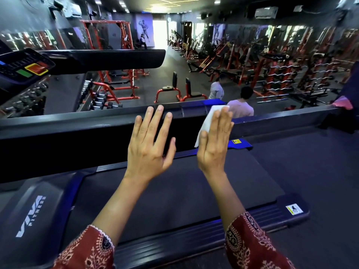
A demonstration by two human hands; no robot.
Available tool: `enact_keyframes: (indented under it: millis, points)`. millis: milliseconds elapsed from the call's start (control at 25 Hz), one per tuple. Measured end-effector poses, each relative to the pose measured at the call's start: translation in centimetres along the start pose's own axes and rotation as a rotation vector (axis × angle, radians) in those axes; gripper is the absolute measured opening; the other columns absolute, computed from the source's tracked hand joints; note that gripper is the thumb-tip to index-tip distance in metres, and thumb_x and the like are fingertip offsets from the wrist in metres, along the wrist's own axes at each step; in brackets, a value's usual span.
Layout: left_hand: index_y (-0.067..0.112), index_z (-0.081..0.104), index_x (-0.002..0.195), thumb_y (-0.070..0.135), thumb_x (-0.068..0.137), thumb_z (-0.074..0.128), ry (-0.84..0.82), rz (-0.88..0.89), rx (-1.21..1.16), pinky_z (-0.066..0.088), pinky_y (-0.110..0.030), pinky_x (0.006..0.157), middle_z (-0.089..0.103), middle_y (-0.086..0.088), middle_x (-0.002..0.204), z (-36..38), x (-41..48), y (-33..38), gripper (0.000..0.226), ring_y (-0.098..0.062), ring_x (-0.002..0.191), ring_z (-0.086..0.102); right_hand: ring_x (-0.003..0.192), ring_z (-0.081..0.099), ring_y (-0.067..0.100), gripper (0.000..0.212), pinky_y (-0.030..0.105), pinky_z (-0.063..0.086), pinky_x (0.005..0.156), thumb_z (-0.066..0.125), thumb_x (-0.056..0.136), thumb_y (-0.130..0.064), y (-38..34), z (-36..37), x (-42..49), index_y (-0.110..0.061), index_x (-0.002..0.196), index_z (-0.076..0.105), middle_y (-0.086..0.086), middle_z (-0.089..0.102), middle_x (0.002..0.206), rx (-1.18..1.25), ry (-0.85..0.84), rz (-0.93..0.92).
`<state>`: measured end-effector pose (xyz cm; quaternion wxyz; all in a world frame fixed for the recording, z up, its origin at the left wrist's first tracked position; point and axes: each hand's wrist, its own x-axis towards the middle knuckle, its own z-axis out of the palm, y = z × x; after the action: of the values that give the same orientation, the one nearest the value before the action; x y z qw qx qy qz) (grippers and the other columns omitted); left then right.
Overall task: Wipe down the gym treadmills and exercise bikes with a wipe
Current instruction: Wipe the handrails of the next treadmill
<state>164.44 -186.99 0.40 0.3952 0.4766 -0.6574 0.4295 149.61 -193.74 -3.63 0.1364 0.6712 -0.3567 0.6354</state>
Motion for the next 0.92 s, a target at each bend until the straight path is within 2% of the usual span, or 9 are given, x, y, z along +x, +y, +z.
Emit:
enact_keyframes:
  millis: [80, 160, 320, 400, 520, 640, 720, 800, 920]
  points:
    - [-0.001, 0.054, 0.129, 0.021, 0.086, 0.06, 0.004, -0.009, 0.01, 0.017, -0.043, 0.115, 0.05, -0.023, 0.135, 0.1, 0.2, 0.1, 0.049, -0.033, 0.132, 0.038, 0.147, 0.001, 0.024, 0.05, 0.046, 0.01, 0.119, 0.027, 0.104, -0.017, -0.1, -0.2, 1.3, -0.003, 0.15, 0.015, 0.023, 0.018, 0.154, 0.041, 0.04, 0.052]
    - [-0.001, 0.054, 0.129, 0.022, 0.086, 0.06, 0.006, -0.01, 0.016, 0.016, -0.042, 0.116, 0.05, -0.023, 0.135, 0.3, 0.3, 0.2, 0.049, -0.033, 0.131, 0.038, 0.147, 0.006, 0.025, 0.045, 0.047, 0.013, 0.119, 0.029, 0.103, -0.018, -0.2, 0.0, 1.2, 0.003, 0.144, 0.026, 0.027, 0.029, 0.149, 0.004, 0.043, -0.01]
    - [-0.002, 0.054, 0.129, 0.021, 0.086, 0.059, 0.007, -0.006, 0.022, 0.014, -0.041, 0.117, 0.049, -0.023, 0.136, 0.3, 0.2, 0.2, 0.049, -0.032, 0.132, 0.037, 0.148, -0.003, 0.024, 0.057, 0.042, 0.006, 0.12, 0.024, 0.105, -0.026, -0.4, 0.5, -1.1, -0.013, 0.153, -0.003, 0.004, -0.01, 0.161, -0.03, -0.003, -0.015]
    - [-0.002, 0.054, 0.13, 0.022, 0.087, 0.059, 0.007, -0.001, 0.018, 0.014, -0.041, 0.117, 0.049, -0.023, 0.136, 0.3, 0.1, 0.1, 0.049, -0.033, 0.132, 0.037, 0.148, -0.004, 0.021, 0.057, 0.04, 0.004, 0.12, 0.023, 0.106, -0.027, -0.2, 0.8, -3.0, -0.017, 0.153, -0.006, -0.001, -0.012, 0.161, -0.062, -0.051, -0.084]
    - [0.0, 0.052, 0.13, 0.022, 0.087, 0.058, 0.0, 0.015, 0.014, 0.017, -0.042, 0.116, 0.048, -0.023, 0.136, 0.0, -0.1, 0.0, 0.049, -0.033, 0.132, 0.037, 0.148, -0.006, 0.018, 0.057, 0.038, 0.001, 0.12, 0.022, 0.105, -0.031, -0.8, 0.7, -3.4, -0.021, 0.153, -0.008, -0.006, -0.014, 0.16, -0.016, -0.051, 0.071]
    - [0.001, 0.054, 0.13, 0.023, 0.087, 0.058, -0.005, 0.023, 0.027, 0.019, -0.044, 0.115, 0.051, -0.022, 0.135, -0.5, 0.0, -0.7, 0.047, -0.032, 0.131, 0.039, 0.148, -0.004, 0.018, 0.055, 0.039, 0.002, 0.12, 0.022, 0.105, -0.028, -1.1, 0.4, -1.8, -0.019, 0.153, -0.004, -0.004, -0.012, 0.16, -0.052, -0.074, -0.071]
    - [0.002, 0.059, 0.126, 0.024, 0.088, 0.057, 0.005, 0.004, 0.036, 0.022, -0.045, 0.114, 0.056, -0.019, 0.131, -0.9, 0.4, -1.0, 0.044, -0.032, 0.127, 0.045, 0.148, -0.002, 0.02, 0.054, 0.04, 0.005, 0.12, 0.024, 0.105, -0.024, -1.6, 0.0, 0.3, -0.012, 0.153, 0.004, 0.004, -0.002, 0.161, -0.03, -0.039, 0.042]
    - [0.002, 0.063, 0.12, 0.026, 0.089, 0.055, 0.015, -0.027, 0.038, 0.028, -0.047, 0.111, 0.061, -0.017, 0.124, -1.2, 1.1, -1.1, 0.041, -0.033, 0.12, 0.054, 0.147, 0.01, 0.026, 0.048, 0.044, 0.009, 0.12, 0.027, 0.103, -0.019, -3.0, -0.2, 2.4, 0.0, 0.147, 0.024, 0.018, 0.022, 0.156, 0.009, -0.007, 0.152]
    - [0.002, 0.068, 0.113, 0.03, 0.09, 0.053, -0.014, -0.087, 0.035, 0.037, -0.05, 0.104, 0.067, -0.016, 0.114, -1.5, 2.5, -1.2, 0.04, -0.035, 0.108, 0.062, 0.135, 0.037, 0.033, 0.044, 0.047, 0.017, 0.117, 0.029, 0.103, -0.02, -3.5, -0.9, 3.5, 0.003, 0.133, 0.051, 0.02, 0.049, 0.139, -0.075, -0.105, -0.073]
